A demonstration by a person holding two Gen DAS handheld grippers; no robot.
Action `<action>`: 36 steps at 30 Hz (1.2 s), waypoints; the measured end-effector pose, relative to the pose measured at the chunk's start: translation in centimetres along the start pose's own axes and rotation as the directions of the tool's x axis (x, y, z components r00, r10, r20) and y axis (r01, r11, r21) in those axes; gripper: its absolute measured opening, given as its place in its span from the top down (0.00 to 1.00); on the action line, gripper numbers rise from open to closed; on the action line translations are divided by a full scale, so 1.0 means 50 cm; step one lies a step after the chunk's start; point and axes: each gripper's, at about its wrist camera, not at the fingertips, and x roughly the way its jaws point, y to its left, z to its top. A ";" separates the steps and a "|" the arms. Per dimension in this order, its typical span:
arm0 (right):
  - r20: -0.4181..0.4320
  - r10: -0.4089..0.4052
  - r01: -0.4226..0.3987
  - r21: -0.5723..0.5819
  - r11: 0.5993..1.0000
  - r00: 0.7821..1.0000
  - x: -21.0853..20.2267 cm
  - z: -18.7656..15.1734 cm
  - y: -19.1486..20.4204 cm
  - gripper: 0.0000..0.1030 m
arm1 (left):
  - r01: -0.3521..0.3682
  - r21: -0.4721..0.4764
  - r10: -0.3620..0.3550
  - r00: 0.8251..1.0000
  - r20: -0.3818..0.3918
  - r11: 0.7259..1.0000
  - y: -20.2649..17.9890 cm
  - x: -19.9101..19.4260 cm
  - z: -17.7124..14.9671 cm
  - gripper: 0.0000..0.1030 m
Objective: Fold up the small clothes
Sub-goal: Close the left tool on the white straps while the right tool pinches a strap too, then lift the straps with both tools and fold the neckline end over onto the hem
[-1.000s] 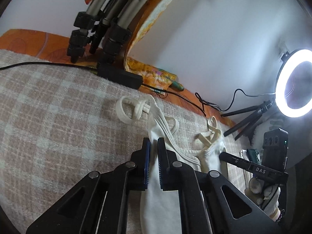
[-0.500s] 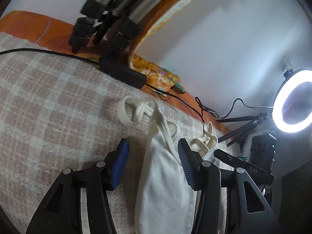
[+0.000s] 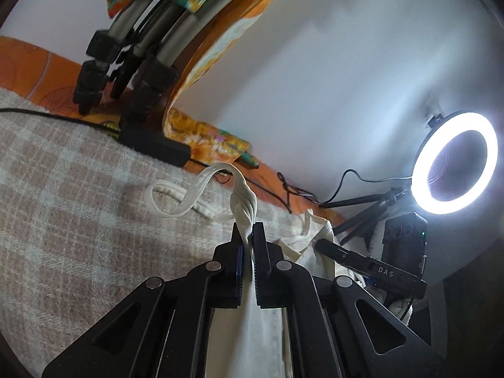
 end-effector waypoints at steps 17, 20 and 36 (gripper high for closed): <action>0.092 0.075 -0.065 -0.103 0.993 0.993 -0.154 -0.041 0.107 0.98 | 0.070 0.097 -0.073 0.997 0.024 0.993 -0.095 -0.125 -0.036 0.97; 0.101 0.081 -0.069 -0.122 0.990 0.992 -0.188 -0.065 0.129 0.98 | 0.064 0.123 -0.068 0.997 0.027 0.990 -0.117 -0.151 -0.058 0.97; 0.083 0.055 -0.039 -0.178 0.983 0.995 -0.295 -0.267 0.213 0.99 | 0.019 0.203 -0.019 1.000 -0.004 0.979 -0.166 -0.286 -0.232 0.97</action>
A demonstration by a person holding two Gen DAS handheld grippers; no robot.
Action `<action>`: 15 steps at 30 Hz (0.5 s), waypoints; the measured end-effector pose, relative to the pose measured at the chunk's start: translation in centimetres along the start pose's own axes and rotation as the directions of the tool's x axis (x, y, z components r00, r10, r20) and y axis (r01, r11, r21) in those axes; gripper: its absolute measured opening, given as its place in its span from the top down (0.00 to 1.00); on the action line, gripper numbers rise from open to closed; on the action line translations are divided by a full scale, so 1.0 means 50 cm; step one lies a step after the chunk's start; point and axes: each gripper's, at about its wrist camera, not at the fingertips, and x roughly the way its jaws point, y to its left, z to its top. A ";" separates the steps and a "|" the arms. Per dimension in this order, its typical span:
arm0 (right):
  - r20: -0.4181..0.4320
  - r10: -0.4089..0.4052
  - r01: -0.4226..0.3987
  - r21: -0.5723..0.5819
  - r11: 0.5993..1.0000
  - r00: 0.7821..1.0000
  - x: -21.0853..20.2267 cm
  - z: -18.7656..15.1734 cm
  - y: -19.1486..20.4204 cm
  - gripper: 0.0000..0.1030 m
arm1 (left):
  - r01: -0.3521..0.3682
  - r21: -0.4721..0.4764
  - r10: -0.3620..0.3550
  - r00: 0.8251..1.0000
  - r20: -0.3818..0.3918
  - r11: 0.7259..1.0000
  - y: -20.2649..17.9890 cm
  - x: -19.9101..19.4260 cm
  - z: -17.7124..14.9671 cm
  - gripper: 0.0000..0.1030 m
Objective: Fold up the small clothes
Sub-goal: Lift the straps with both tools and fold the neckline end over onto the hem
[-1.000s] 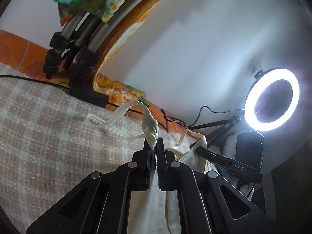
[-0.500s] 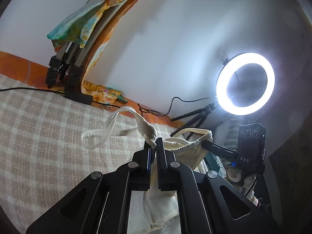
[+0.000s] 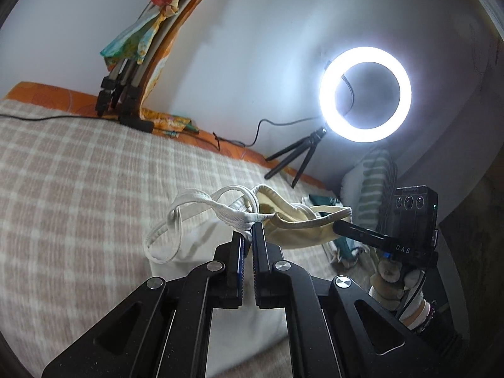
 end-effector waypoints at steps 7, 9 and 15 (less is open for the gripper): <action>-0.047 -0.040 0.038 -0.039 0.999 0.998 -0.006 -0.099 0.033 0.99 | -0.043 0.050 0.046 0.997 -0.061 0.998 -0.009 -0.016 -0.092 0.97; -0.058 -0.058 0.055 -0.048 0.997 0.997 -0.003 -0.126 0.035 0.99 | -0.057 0.075 0.063 0.995 -0.082 0.996 -0.010 -0.017 -0.121 0.97; -0.093 -0.105 0.101 -0.043 0.994 0.990 0.004 -0.205 0.024 0.99 | -0.120 0.170 0.149 0.974 -0.170 0.978 -0.010 -0.017 -0.193 0.96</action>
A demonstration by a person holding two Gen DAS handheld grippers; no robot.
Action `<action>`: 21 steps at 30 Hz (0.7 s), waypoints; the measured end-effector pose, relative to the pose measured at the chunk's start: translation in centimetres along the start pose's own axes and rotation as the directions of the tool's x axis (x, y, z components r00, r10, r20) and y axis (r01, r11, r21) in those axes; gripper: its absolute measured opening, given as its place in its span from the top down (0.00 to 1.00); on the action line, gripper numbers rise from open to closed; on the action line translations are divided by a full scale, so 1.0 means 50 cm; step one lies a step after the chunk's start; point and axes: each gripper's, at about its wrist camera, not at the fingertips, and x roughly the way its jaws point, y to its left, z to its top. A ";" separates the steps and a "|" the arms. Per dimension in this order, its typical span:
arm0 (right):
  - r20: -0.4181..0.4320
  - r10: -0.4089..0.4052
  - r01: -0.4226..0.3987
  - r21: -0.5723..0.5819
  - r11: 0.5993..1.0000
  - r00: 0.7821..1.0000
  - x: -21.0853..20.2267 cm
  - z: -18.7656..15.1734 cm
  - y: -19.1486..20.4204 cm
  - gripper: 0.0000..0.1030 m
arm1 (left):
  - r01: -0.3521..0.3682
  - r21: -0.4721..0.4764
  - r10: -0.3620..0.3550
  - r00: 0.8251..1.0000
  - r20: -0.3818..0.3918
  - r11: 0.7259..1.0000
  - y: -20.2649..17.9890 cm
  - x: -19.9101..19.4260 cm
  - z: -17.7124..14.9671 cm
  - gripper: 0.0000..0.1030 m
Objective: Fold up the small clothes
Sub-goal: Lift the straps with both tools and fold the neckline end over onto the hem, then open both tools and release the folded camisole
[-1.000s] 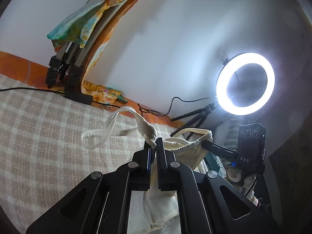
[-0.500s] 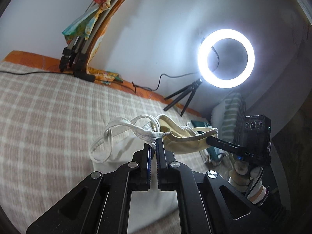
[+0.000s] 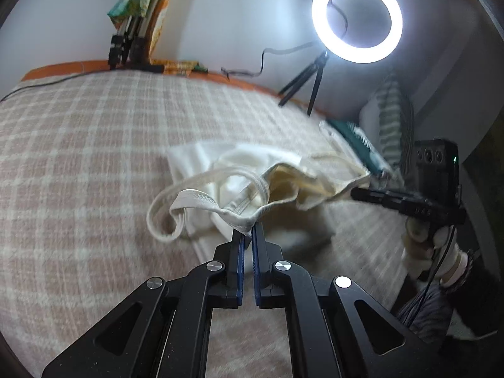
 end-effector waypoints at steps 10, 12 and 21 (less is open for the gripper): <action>-0.087 -0.120 0.120 -0.003 0.993 0.989 -0.047 -0.078 -0.018 0.87 | -0.040 0.103 0.051 0.992 -0.112 0.994 -0.023 -0.064 -0.050 0.91; -0.049 -0.132 0.131 -0.011 0.991 0.990 -0.074 -0.078 -0.010 0.86 | -0.019 0.103 0.026 0.997 -0.069 0.994 -0.034 -0.092 -0.038 0.91; 0.027 -0.084 0.087 -0.160 0.983 0.996 -0.028 -0.015 0.079 0.67 | -0.026 0.144 0.018 0.998 0.055 0.989 -0.080 -0.048 0.079 0.85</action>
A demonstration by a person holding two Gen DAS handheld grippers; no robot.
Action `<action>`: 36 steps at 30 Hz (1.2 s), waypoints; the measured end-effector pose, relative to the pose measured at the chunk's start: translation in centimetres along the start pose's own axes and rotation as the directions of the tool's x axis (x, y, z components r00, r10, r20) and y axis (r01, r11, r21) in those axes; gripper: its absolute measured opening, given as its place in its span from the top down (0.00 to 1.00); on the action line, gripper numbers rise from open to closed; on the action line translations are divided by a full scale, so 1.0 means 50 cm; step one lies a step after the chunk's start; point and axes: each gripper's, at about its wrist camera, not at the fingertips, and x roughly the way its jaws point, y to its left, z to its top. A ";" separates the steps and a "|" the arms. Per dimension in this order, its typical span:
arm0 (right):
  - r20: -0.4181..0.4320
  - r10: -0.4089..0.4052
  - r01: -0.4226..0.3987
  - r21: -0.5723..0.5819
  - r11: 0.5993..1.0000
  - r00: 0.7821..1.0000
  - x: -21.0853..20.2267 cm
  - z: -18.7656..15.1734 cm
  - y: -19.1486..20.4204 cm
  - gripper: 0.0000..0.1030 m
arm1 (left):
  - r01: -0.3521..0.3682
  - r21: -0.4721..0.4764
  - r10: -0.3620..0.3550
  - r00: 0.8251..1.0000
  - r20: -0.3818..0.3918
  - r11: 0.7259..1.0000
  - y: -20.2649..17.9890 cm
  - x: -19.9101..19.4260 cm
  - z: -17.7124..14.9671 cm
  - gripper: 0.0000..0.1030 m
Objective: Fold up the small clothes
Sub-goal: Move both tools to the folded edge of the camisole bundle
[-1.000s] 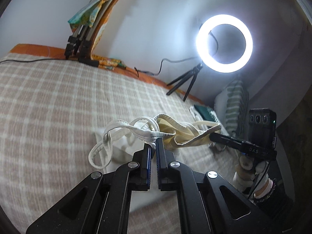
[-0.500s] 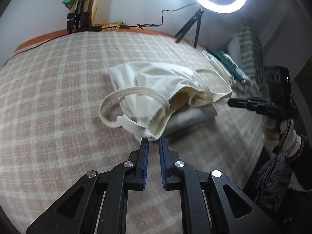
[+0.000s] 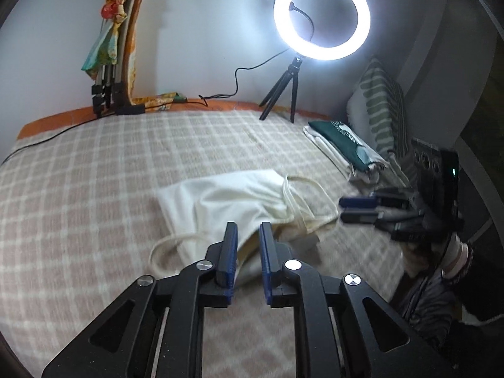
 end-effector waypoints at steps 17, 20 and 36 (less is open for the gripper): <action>-0.211 -0.200 0.107 -0.384 0.917 0.957 0.085 -0.058 0.044 0.96 | 0.094 0.104 -0.048 0.923 -0.383 0.990 0.015 0.161 -0.077 0.85; -0.210 -0.176 0.096 -0.341 0.935 0.962 0.054 -0.054 0.023 0.96 | 0.081 0.113 -0.034 0.931 -0.363 0.990 0.013 0.123 -0.094 0.85; -0.126 0.126 -0.077 0.337 0.938 0.984 0.059 -0.058 -0.144 0.64 | 0.001 0.077 0.018 0.968 -0.251 0.997 0.045 0.104 -0.098 0.85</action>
